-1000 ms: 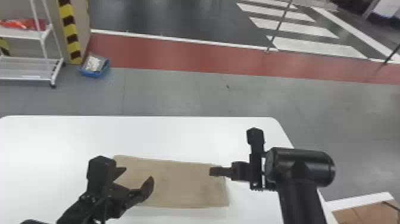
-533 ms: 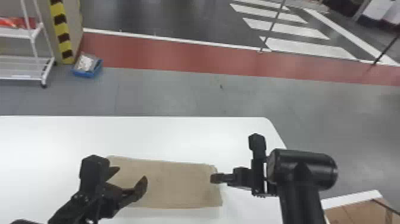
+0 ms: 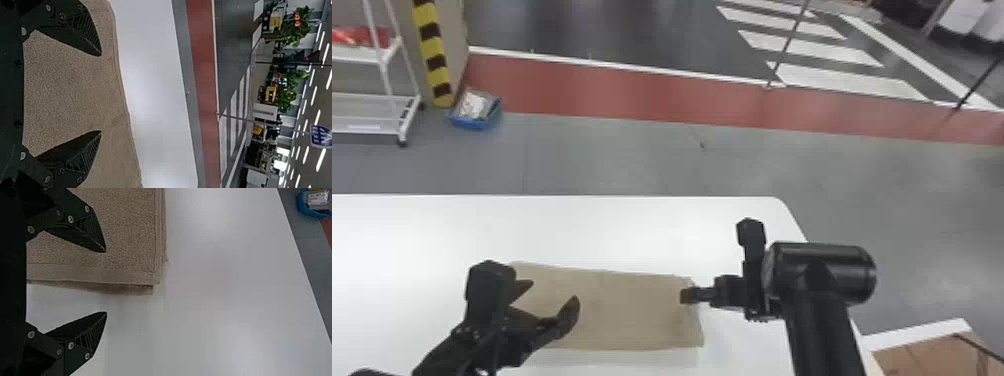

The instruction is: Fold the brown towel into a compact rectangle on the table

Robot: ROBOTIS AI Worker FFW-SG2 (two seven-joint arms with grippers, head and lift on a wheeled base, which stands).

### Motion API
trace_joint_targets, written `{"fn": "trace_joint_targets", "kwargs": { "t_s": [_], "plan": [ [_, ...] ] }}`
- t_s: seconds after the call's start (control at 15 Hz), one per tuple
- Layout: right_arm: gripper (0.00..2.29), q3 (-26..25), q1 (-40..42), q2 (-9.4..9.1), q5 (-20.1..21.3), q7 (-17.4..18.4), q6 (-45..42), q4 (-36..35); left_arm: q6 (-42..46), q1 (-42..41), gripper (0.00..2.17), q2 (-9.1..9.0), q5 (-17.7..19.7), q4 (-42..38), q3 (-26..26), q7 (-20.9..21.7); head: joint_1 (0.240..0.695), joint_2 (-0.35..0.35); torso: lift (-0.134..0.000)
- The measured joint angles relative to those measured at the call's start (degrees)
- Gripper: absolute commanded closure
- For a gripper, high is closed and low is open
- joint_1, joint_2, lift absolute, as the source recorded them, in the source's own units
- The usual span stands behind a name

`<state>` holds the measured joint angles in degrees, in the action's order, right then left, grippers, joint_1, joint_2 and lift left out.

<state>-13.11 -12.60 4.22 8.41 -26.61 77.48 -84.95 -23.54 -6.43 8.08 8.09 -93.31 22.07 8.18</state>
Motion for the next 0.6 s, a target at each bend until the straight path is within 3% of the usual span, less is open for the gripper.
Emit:
{"fn": "trace_joint_targets", "kwargs": {
  "t_s": [0.33, 0.6],
  "plan": [
    [0.39, 1.4, -1.7, -0.19, 0.9, 0.2, -1.4, 3.4, 0.1, -0.1, 0.21, 0.02, 0.0, -0.2, 0.9, -0.2, 0.695, -0.311, 0.0],
    [0.57, 2.8, -3.4, -0.4, 1.2, 0.4, -1.8, 5.6, 0.2, -0.8, 0.21, 0.29, 0.0, -0.9, 0.8, -0.4, 0.695, -0.3, 0.0]
  ]
}}
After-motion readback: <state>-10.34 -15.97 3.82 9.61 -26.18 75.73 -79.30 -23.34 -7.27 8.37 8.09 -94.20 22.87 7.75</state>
